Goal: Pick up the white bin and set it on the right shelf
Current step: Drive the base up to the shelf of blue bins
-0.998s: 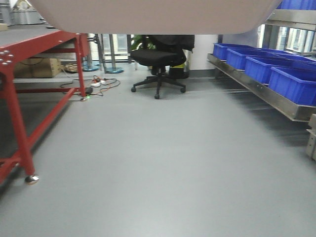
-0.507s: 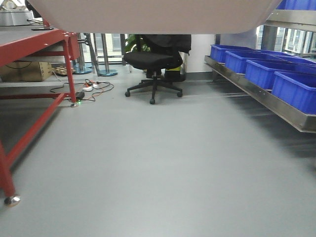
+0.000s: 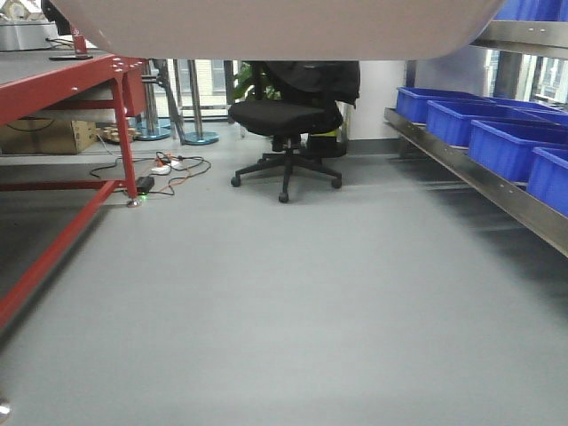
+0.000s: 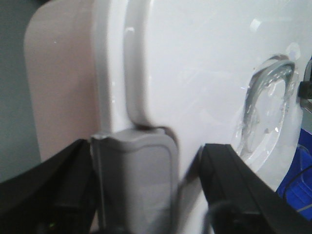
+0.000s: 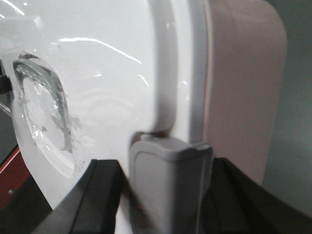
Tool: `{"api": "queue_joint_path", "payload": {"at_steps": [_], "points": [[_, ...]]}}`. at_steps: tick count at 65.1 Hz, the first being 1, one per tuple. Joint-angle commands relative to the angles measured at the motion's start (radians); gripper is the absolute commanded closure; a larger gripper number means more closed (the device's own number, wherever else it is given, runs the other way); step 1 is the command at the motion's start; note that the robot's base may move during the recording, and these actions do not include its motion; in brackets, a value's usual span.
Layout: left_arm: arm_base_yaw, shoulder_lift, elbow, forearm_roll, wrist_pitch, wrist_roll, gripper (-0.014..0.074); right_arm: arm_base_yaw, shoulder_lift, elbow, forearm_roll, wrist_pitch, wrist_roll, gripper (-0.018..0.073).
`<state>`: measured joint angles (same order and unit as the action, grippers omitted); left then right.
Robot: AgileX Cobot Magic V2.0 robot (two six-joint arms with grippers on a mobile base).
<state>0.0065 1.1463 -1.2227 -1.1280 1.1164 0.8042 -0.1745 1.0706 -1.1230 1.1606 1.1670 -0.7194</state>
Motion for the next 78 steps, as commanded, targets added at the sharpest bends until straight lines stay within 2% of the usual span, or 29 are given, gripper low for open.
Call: {"api": "queue_joint_path", "payload": {"at_steps": [1, 78], "points": [[-0.030, -0.029, -0.039, -0.216, 0.189, 0.008, 0.0303, 0.016, -0.023, -0.038, 0.187, 0.140, -0.014, 0.0211], [-0.030, -0.029, -0.039, -0.216, 0.187, 0.008, 0.0303, 0.016, -0.023, -0.038, 0.187, 0.118, -0.014, 0.0211]]}}
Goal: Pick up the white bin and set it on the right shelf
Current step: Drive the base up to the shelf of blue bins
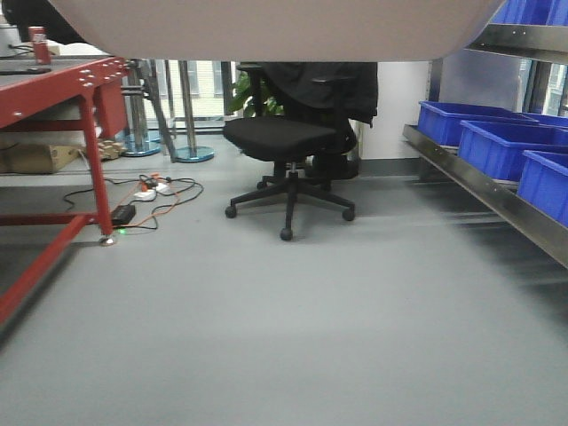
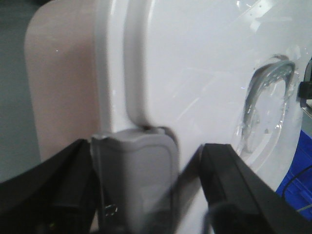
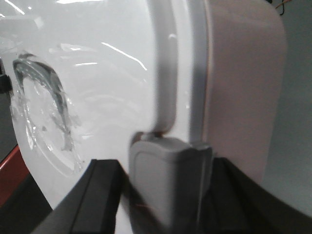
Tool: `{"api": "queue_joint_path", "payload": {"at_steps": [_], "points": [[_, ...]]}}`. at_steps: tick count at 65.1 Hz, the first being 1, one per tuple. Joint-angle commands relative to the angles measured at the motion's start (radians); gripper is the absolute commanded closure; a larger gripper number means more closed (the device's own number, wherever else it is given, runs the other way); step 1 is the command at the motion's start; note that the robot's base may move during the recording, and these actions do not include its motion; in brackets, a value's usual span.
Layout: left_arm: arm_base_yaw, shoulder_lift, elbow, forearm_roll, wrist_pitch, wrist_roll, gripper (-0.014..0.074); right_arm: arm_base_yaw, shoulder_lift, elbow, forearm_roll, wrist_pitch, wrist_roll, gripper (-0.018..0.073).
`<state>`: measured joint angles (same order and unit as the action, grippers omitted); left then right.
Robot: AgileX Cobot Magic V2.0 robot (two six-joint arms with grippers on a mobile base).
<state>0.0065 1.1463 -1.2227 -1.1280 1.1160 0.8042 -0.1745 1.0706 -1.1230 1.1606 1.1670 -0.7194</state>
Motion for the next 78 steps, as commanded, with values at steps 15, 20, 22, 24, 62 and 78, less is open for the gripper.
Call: {"api": "queue_joint_path", "payload": {"at_steps": [15, 20, 22, 24, 62, 78], "points": [[-0.030, -0.029, -0.039, -0.216, 0.187, 0.008, 0.0303, 0.016, -0.023, -0.038, 0.187, 0.114, -0.014, 0.0211], [-0.030, -0.029, -0.039, -0.216, 0.187, 0.008, 0.0303, 0.016, -0.023, -0.038, 0.187, 0.114, -0.014, 0.0211], [-0.030, -0.029, -0.039, -0.216, 0.187, 0.008, 0.0303, 0.016, -0.023, -0.038, 0.187, 0.114, -0.014, 0.0211], [-0.030, -0.029, -0.039, -0.216, 0.187, 0.008, 0.0303, 0.016, -0.023, -0.038, 0.187, 0.114, -0.014, 0.0211], [-0.030, -0.029, -0.039, -0.216, 0.187, 0.008, 0.0303, 0.016, -0.023, -0.038, 0.187, 0.114, -0.014, 0.0211], [-0.030, -0.029, -0.039, -0.216, 0.187, 0.008, 0.0303, 0.016, -0.023, -0.038, 0.187, 0.114, -0.014, 0.0211]]}}
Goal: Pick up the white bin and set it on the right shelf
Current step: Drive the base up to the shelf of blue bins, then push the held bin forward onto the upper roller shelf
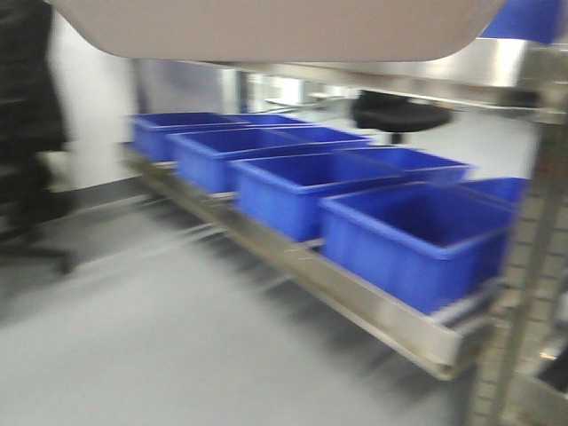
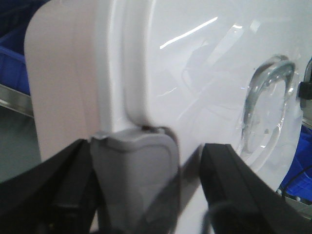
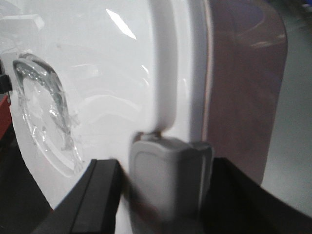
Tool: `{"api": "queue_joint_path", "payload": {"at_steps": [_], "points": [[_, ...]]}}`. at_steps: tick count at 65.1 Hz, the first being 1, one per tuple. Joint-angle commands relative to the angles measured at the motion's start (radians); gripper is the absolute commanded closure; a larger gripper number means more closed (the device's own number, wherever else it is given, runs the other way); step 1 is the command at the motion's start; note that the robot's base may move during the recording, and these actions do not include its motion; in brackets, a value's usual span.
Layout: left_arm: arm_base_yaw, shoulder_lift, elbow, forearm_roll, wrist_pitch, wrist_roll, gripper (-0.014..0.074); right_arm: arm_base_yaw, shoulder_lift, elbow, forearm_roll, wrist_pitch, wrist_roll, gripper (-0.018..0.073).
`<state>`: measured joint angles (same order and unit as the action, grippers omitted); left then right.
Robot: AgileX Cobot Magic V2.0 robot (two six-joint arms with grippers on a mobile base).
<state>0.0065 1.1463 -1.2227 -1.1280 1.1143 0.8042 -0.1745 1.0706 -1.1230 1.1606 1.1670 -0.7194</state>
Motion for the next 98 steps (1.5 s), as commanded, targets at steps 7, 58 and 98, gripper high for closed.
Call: {"api": "queue_joint_path", "payload": {"at_steps": [7, 58, 98], "points": [[-0.030, -0.029, -0.039, -0.216, 0.189, 0.008, 0.0303, 0.016, -0.023, -0.038, 0.187, 0.114, -0.014, 0.0211], [-0.030, -0.029, -0.039, -0.216, 0.189, 0.008, 0.0303, 0.016, -0.023, -0.038, 0.187, 0.114, -0.014, 0.0211], [-0.030, -0.029, -0.039, -0.216, 0.189, 0.008, 0.0303, 0.016, -0.023, -0.038, 0.187, 0.114, -0.014, 0.0211]]}}
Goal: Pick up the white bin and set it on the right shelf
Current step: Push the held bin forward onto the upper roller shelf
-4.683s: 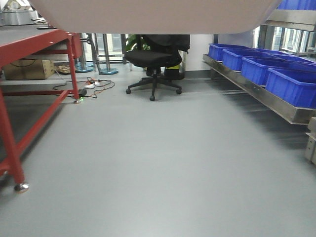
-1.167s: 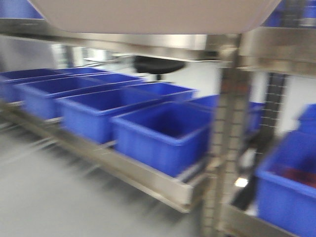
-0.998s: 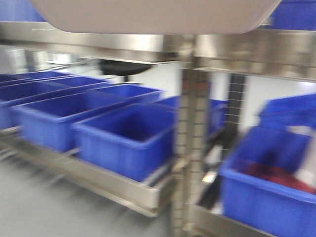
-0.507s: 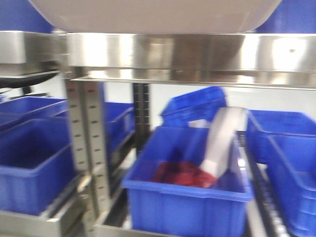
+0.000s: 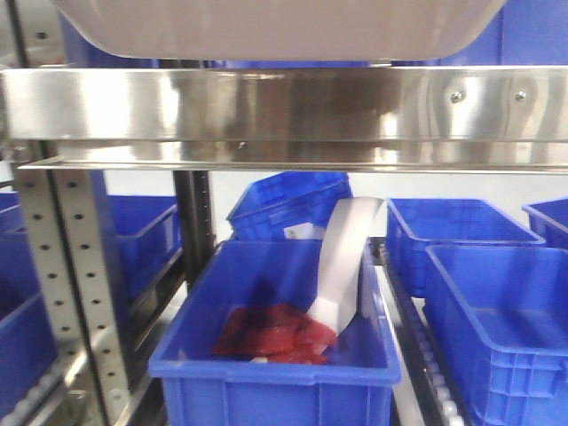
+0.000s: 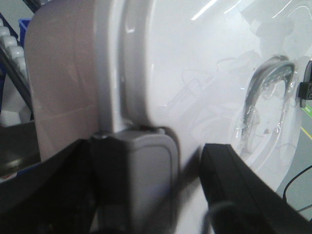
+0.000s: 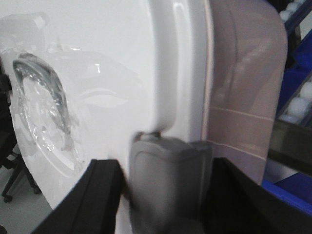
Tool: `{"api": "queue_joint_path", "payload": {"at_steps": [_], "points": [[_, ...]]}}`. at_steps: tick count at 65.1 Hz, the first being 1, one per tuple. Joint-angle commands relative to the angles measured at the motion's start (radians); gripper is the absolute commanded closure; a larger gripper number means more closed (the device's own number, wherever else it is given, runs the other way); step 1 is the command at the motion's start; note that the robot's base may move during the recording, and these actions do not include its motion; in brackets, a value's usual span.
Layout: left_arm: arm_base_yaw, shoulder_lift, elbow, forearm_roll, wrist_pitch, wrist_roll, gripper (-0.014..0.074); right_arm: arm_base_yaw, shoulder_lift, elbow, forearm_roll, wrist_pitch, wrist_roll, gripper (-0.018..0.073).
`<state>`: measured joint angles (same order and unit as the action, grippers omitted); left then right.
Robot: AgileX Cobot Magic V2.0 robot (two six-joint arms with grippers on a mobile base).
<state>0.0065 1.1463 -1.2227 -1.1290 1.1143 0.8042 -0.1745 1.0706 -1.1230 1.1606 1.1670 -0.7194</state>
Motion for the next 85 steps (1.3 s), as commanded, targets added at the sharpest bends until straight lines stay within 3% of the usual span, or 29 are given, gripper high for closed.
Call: {"api": "queue_joint_path", "payload": {"at_steps": [1, 85], "points": [[-0.030, -0.029, -0.039, -0.215, 0.189, 0.008, 0.0303, 0.016, -0.023, -0.038, 0.187, 0.114, -0.014, 0.0211], [-0.030, -0.029, -0.039, -0.215, 0.189, 0.008, 0.0303, 0.016, -0.023, -0.038, 0.187, 0.113, -0.014, 0.0211]]}}
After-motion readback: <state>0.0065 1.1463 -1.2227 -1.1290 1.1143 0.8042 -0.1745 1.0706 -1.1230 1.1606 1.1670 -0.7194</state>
